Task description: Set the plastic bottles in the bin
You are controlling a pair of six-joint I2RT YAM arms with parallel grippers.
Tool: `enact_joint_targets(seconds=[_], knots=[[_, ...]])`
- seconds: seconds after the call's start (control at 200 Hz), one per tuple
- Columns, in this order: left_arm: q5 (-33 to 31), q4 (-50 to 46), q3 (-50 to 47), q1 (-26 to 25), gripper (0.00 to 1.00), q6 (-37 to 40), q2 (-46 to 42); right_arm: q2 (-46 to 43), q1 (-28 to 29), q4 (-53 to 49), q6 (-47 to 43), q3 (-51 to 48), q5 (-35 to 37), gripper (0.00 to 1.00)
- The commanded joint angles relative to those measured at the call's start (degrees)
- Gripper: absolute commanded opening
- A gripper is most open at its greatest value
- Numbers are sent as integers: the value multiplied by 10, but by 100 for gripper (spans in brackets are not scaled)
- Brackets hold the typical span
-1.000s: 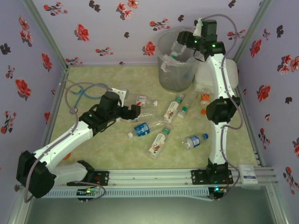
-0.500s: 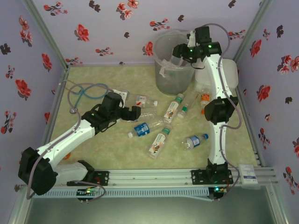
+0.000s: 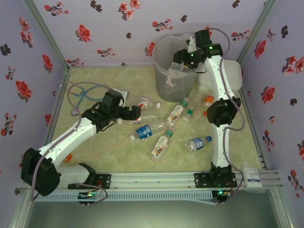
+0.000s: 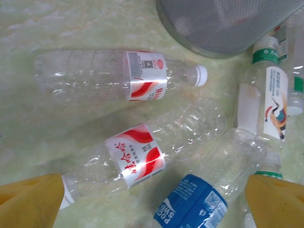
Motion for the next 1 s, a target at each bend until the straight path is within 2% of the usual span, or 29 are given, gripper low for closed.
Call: enact_joint_targets(seconds=[0.0,0.16,0.36,0.485,0.59,0.765,0.995], knots=[[5,-42,22,10,98,37,-2,-6,3,-14,4,37,-8,70],[9,-52,29,11,99,67,9,-43,0,-11,0,37,12,83],[29,-52,41,11,99,99,41,-94,-6,-16,-10,29,31,85],[53,-52,50,11,99,128,63,-143,-12,-9,-17,-8,42,85],[61,-60,64,11,100,165,84,-202,-24,16,-18,-81,45,85],[84,-69,86,11,100,245,125,-324,-44,85,-15,-266,43,86],[113,-106,134,13,100,328,198,-458,-63,120,-16,-472,61,87]])
